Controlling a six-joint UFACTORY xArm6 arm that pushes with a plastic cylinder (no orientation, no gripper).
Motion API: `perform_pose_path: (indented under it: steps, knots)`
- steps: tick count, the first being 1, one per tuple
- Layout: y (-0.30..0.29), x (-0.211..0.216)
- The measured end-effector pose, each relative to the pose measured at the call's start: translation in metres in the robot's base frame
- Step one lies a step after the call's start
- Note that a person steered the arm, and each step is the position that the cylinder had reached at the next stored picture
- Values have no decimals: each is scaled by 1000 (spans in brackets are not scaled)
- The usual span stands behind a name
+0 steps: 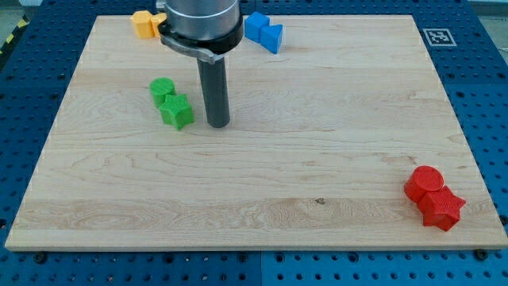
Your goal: Push the green blocks to the left side of the board
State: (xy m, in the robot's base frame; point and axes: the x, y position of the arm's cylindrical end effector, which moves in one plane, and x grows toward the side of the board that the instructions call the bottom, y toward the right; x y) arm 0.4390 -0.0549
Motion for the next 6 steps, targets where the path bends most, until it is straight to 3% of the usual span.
perform_pose_path:
  steps: [4, 6]
  knots:
    - [-78, -20]
    - [-33, -41]
